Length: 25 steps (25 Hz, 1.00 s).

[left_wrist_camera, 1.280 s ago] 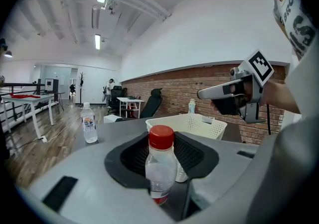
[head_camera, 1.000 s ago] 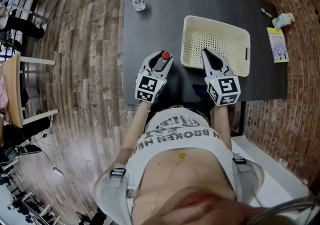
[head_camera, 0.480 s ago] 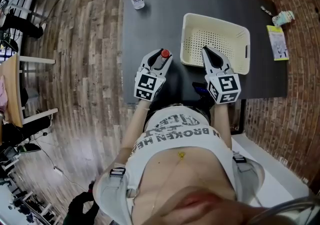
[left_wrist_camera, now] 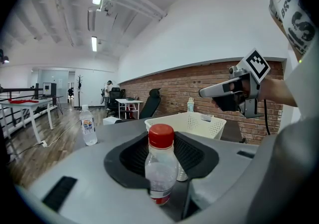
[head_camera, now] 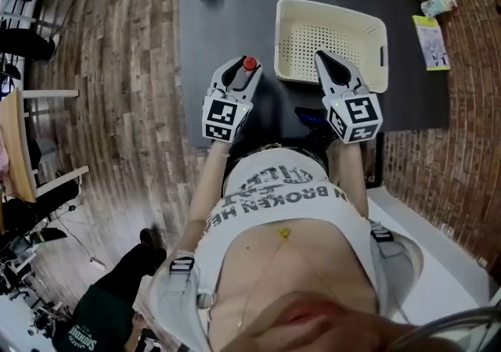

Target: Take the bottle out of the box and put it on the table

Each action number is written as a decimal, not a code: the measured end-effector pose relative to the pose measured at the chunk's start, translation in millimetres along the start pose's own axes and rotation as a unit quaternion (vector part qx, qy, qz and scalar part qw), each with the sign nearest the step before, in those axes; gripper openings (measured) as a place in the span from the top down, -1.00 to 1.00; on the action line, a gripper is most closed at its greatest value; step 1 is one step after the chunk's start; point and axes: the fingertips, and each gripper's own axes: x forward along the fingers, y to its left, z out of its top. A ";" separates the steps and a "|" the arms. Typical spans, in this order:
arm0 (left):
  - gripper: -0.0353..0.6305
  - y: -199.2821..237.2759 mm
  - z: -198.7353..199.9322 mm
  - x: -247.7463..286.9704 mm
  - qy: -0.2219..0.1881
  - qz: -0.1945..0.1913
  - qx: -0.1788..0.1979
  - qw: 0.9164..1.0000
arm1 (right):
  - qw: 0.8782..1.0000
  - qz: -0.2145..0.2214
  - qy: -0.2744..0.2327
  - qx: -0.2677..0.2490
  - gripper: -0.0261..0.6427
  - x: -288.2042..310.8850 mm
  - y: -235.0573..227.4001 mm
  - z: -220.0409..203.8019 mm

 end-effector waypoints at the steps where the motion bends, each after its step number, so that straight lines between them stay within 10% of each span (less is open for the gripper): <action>1: 0.43 -0.6 -0.4 -0.3 -0.001 -0.001 -0.001 1.000 | 1.000 -0.001 -0.001 0.000 0.89 -2.0 -1.1 0.0; 25: 0.37 -6.3 -5.1 8.3 -0.010 -0.032 -0.019 0.999 | 1.000 -0.006 -0.005 0.002 0.89 -17.7 -11.4 -10.5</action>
